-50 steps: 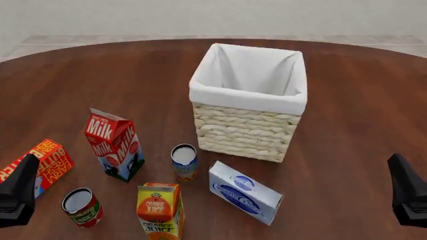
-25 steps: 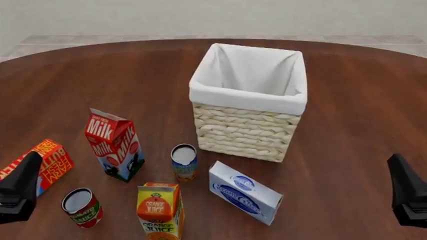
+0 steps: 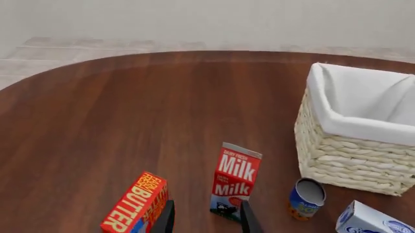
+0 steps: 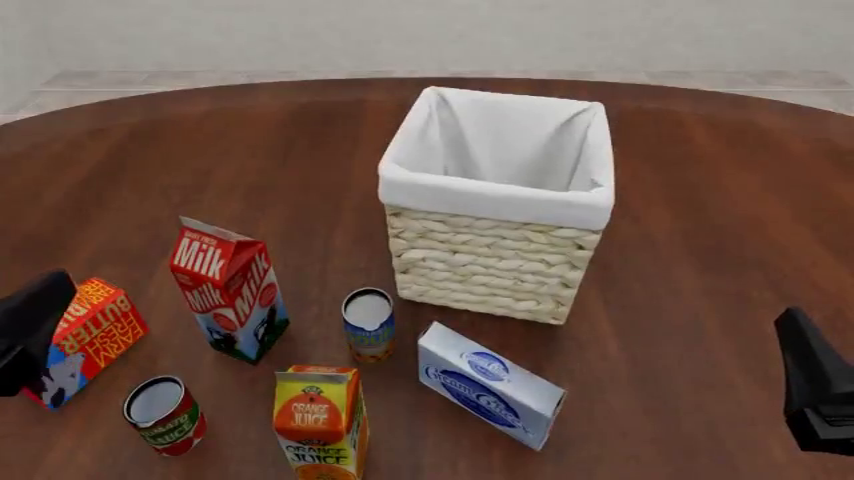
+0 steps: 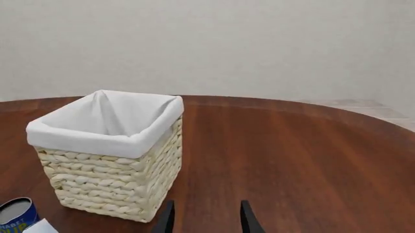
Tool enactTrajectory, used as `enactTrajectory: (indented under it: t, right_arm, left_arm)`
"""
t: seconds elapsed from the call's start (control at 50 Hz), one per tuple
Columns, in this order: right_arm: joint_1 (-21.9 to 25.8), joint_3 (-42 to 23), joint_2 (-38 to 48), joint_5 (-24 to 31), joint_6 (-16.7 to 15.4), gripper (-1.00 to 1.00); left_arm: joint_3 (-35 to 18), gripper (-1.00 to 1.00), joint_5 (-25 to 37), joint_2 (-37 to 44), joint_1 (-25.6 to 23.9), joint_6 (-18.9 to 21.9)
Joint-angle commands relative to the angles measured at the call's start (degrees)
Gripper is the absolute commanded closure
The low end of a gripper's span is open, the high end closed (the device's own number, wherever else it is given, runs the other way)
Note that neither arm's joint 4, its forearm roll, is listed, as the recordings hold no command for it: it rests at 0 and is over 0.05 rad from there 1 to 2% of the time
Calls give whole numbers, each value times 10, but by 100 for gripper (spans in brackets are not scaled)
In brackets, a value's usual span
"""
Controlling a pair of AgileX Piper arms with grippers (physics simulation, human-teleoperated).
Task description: Pick up the tomato sauce, and put it in the basket.
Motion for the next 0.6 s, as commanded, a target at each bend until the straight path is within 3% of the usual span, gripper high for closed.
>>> enactTrajectory:
  t: [0.02,0.08,0.1,0.26,0.36,0.6]
  right_arm:
    - [-2,0,0,0,-1,-100]
    - [-2,0,1,0,-1,-100]
    - [-2,0,0,0,-1,-100]
    - [-2,0,1,0,-1,-100]
    - [-2,0,1,0,-1,-100]
    - [-2,0,1,0,-1,-100]
  left_arm:
    - [-101,-100,128,35,-7,-13]
    - [-109,-100,152,59,-17,-42]
    - [-138,-100,167,62,-18,-47]
    - [-182,-100,208,95,-25,-9]
    - [-222,-100,238,114,-32,-29]
    - [-239,-100,268,173,-24,-28]
